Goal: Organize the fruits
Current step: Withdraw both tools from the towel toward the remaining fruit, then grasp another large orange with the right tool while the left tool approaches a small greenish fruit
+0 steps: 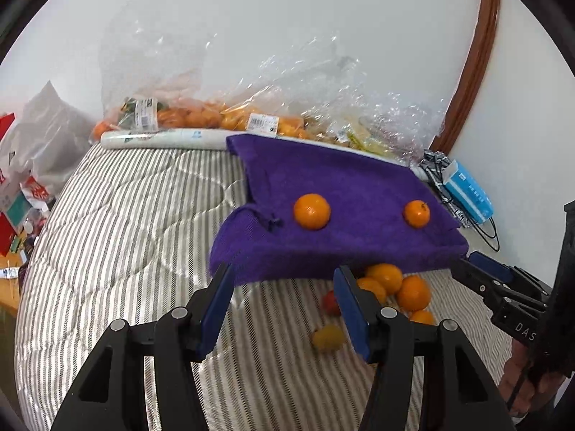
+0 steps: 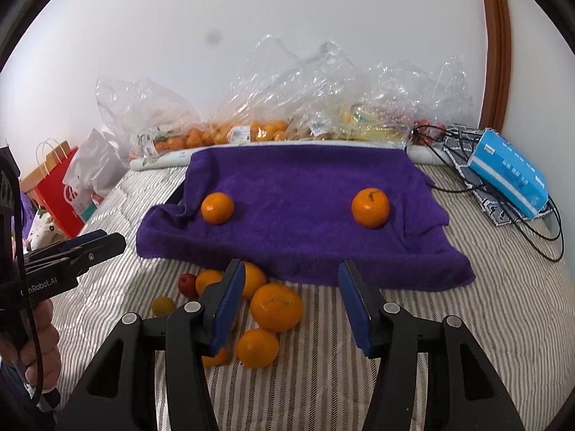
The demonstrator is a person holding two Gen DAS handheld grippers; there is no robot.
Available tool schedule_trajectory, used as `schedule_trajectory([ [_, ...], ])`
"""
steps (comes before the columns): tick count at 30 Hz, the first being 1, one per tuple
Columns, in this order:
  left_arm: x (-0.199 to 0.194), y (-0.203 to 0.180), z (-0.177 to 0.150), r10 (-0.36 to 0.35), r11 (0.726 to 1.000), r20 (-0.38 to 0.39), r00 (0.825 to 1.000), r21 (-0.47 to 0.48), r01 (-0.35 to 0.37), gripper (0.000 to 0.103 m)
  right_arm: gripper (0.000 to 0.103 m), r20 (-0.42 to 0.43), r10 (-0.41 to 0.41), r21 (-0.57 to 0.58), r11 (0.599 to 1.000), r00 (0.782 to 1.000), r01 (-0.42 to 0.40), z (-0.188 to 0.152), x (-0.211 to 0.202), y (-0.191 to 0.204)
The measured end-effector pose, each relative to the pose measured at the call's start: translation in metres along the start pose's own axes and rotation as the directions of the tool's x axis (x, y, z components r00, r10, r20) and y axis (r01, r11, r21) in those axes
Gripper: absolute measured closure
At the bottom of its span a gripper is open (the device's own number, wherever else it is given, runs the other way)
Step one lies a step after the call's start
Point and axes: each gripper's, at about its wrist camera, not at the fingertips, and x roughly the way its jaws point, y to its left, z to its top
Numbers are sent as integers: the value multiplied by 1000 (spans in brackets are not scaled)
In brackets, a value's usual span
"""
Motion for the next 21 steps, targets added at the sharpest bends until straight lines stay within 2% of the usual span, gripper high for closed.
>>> schedule_trajectory([
  [6,8,10,-10,5,999,-24,1000,-40,-6,48,49,-9,8,-1,1000,1000,-8,-5,2,1],
  [13,11,15,-22,18,999,-44,999,-44,-20,48,54,-56,28,-24,999,998,-29,-20,18,8],
  [17,13,18,-26,27,998,-60,998,-54,-30,48,56,-94,11,-25,1000,996,-14,-20,34,8],
  [21,12,17,-27,31,998,-62,998,-50,-34,48,56,-132,63,1,998,989,-64,-18,45,5],
])
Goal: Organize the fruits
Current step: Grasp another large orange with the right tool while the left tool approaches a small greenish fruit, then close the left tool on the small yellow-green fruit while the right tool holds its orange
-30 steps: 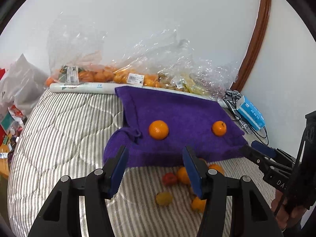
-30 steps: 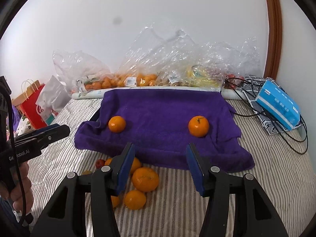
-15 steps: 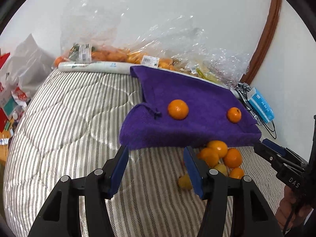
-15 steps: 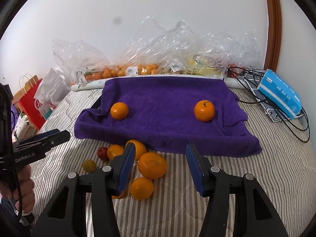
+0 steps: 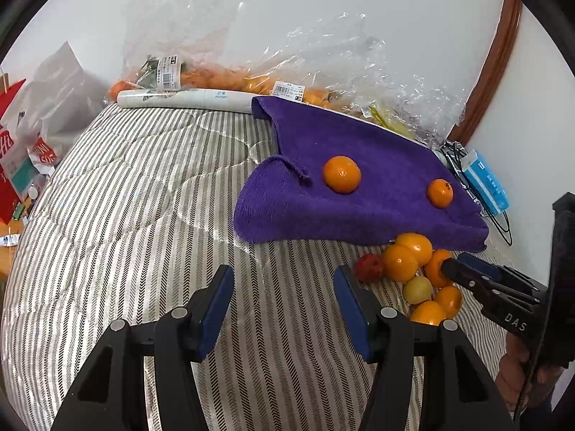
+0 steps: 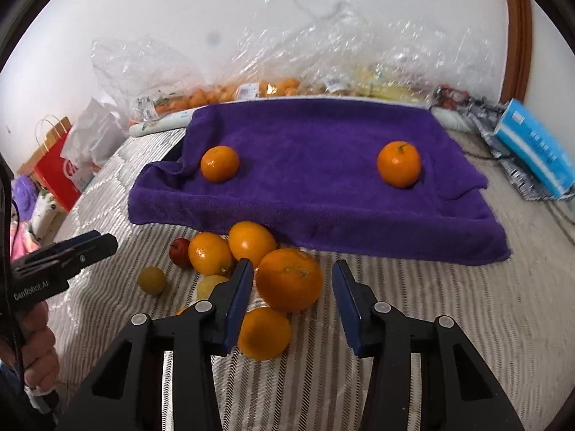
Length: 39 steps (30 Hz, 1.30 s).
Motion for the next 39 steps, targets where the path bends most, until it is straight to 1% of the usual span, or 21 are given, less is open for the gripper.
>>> schedule_trajectory([
  [3,0,-4,0,-18,1000,-7,1000,10,18,48,56,-19,-12,-24,1000,1000,11,0,8,2],
  [5,1,-9,-2,-47,999,-22,999,20,47,48,56,-38,-3,-27,1000,999,2,0,14,1],
  [8,5,-19,-7,-76,996,-50,996,52,78,48,59,-63,0,-34,999,998,-3,1,24,0],
  [11,10,-30,-12,-80,993,-67,995,81,86,48,60,-43,1,-42,999,999,-3,1,20,-1],
  [14,16,-40,-17,-78,991,-80,994,106,86,48,60,1,80,0,997,997,-80,4,2,-12],
  [15,18,-43,-18,-74,990,-85,994,116,84,48,60,17,84,1,996,996,-84,5,-4,-16],
  [17,24,-49,-20,-66,988,-95,993,132,79,48,60,57,48,-15,999,997,-48,4,-17,-23],
  [18,24,-52,-21,-56,988,-83,995,141,68,49,60,76,26,-19,1000,997,-25,1,-24,-28],
  [20,27,-58,-22,-38,986,-73,997,157,49,50,60,92,10,-15,1000,996,-8,-4,-31,-40],
  [22,27,-62,-24,-22,985,-56,998,167,31,58,60,97,-4,-5,1000,995,5,-10,-34,-51],
  [24,27,-66,-25,11,983,-48,999,185,-2,67,60,86,-15,7,1000,996,14,-17,-31,-61],
  [26,27,-66,-25,10,982,-51,999,189,0,74,60,76,-27,12,1000,997,26,-25,-26,-67],
  [28,28,-66,-24,12,982,-50,999,187,-3,74,60,76,-43,3,999,996,43,-31,-22,-67],
  [29,27,-66,-24,14,982,-49,999,187,-5,74,60,63,-47,-2,999,997,47,-32,-19,-67],
  [31,28,-67,-25,22,982,-48,999,189,-13,75,60,50,-36,-6,999,998,36,-32,-18,-68],
  [34,28,-68,-25,24,982,-47,999,189,-14,75,60,35,-46,-10,999,998,47,-33,-15,-69],
  [39,28,-68,-26,21,982,-48,999,188,-11,76,60,23,-79,19,997,997,78,-35,-14,-73],
])
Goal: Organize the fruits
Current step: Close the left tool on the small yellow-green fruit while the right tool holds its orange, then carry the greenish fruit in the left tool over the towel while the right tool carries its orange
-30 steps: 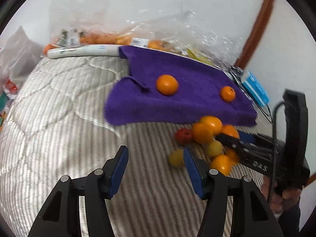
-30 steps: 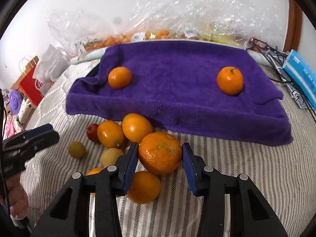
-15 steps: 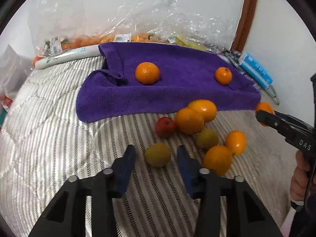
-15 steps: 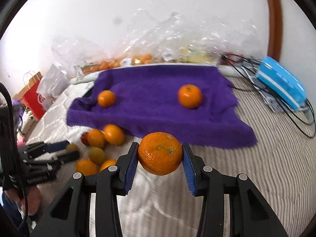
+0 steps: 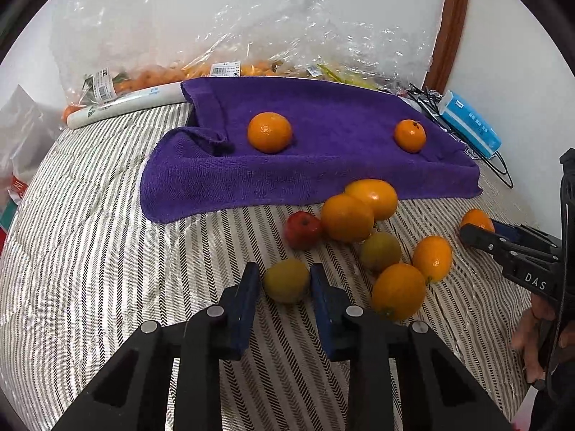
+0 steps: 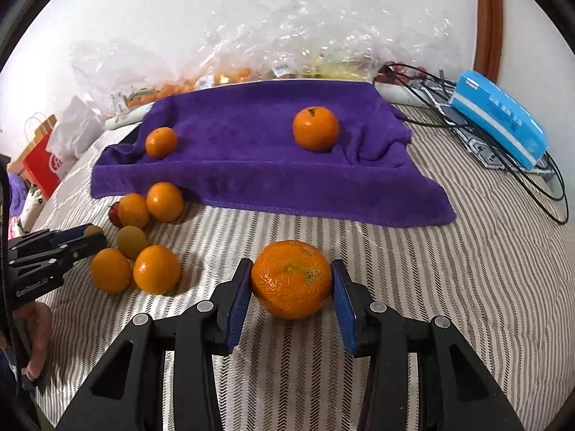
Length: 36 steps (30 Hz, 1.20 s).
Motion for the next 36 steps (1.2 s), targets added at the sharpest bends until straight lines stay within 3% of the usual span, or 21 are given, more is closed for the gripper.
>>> schedule_trajectory([
  [15,1,1,0,-6,1000,-2,1000,-6,6,76,60,-8,-11,-48,999,1000,11,1,1,7],
  [22,-1,6,0,-43,999,7,999,-25,43,78,60,-11,-5,-60,998,1000,4,2,1,9],
  [36,-18,0,-1,-56,998,100,993,-1,57,78,60,44,37,-42,999,998,-35,1,-9,4],
])
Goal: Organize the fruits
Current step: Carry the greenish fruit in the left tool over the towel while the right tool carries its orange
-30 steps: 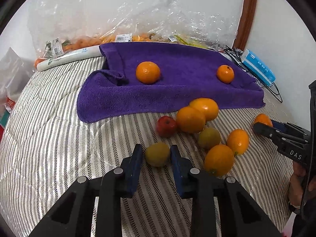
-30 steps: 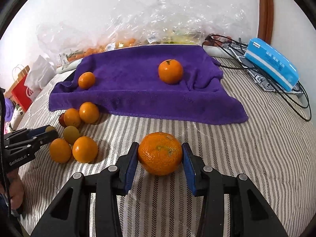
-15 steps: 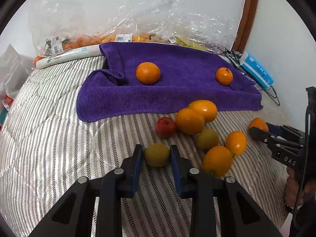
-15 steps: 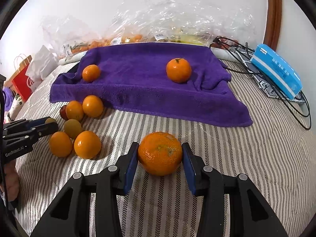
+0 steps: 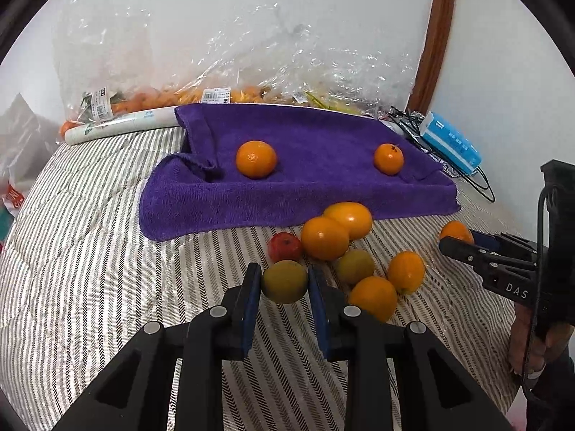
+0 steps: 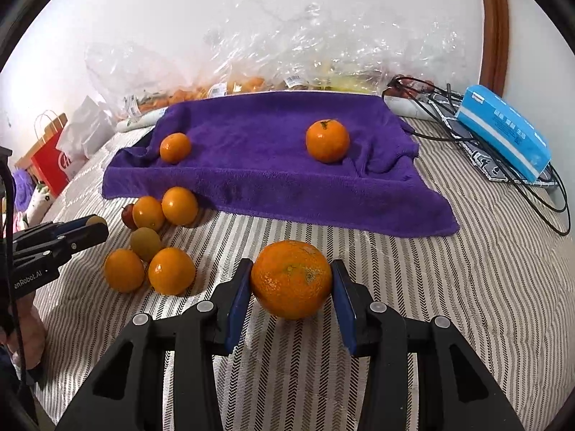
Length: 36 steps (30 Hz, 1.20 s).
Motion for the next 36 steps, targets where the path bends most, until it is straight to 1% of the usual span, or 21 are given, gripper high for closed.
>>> schedule_trajectory([
  [3,-3,3,1,8,1000,16,1000,-13,-8,78,60,12,-6,0,1000,1000,6,0,-2,0],
  [5,-7,5,2,24,1000,41,999,-19,-23,78,60,31,-16,-1,1000,999,16,0,-6,1],
  [7,-9,7,5,37,999,48,998,-25,-36,78,60,56,-21,-12,1000,998,21,2,-12,3],
  [8,-11,8,8,30,999,45,999,-35,-28,78,60,65,-21,-22,1000,998,22,4,-15,5],
  [10,-18,11,14,3,998,57,998,-58,1,78,60,79,8,-30,1000,997,-5,11,-21,7],
  [13,-26,9,32,15,999,87,996,-50,-10,78,60,114,67,-19,998,991,-65,29,-30,7],
  [16,-26,6,52,48,998,118,992,-34,-45,78,60,149,74,-21,997,986,-72,51,-33,7],
  [18,-25,5,63,53,998,148,987,-34,-49,78,60,164,65,-20,998,984,-63,65,-32,6],
  [22,-11,1,88,75,997,155,985,-40,-70,78,60,193,39,-23,999,980,-35,93,-25,3],
  [24,-2,1,101,84,996,162,983,-50,-76,78,60,206,38,-15,999,978,-35,107,-19,-2],
  [27,12,2,116,82,995,172,982,-72,-71,78,60,219,30,-6,1000,975,-29,121,-7,-8],
  [30,28,6,116,96,993,171,981,-79,-84,78,60,212,27,13,999,977,-30,127,8,-16],
  [32,36,10,109,104,993,157,982,-77,-93,78,60,198,38,30,999,979,-44,124,21,-21],
  [34,42,13,103,131,990,139,982,-72,-122,78,60,181,39,38,998,983,-47,118,33,-26],
  [36,43,18,103,140,987,141,980,-101,-126,78,60,161,18,22,1000,987,-22,114,38,-27],
])
